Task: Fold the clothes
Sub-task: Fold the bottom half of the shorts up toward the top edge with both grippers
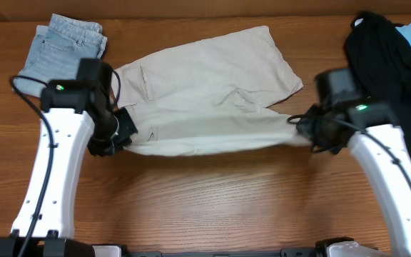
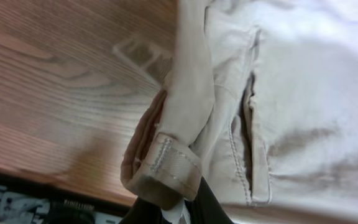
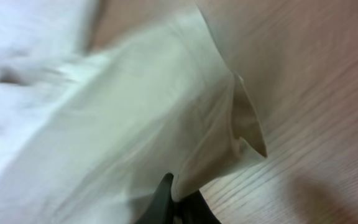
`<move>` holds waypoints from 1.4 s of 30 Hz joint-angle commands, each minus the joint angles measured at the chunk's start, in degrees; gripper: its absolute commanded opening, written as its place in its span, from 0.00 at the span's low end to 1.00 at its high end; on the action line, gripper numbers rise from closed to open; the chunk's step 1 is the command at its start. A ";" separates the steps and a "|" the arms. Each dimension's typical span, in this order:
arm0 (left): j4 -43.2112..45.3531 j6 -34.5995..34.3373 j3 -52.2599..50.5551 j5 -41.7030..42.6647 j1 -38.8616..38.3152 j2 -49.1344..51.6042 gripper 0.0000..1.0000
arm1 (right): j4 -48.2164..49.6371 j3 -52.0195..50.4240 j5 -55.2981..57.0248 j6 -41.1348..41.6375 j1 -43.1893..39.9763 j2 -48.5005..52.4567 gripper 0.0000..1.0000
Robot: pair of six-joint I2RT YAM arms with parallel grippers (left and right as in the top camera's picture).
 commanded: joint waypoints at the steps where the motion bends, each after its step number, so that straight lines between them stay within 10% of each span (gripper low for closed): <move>1: -5.16 3.74 7.87 -3.89 0.72 -0.68 0.04 | -4.35 9.38 4.90 -7.72 -3.06 -2.19 0.04; 24: -13.09 4.15 9.33 -5.55 0.63 -10.51 0.04 | -12.74 16.65 1.75 -12.59 -3.39 -10.49 0.04; 42: 26.91 -0.31 -11.98 -16.46 0.66 0.13 0.07 | 24.48 16.65 -3.41 -22.23 -3.39 21.68 0.04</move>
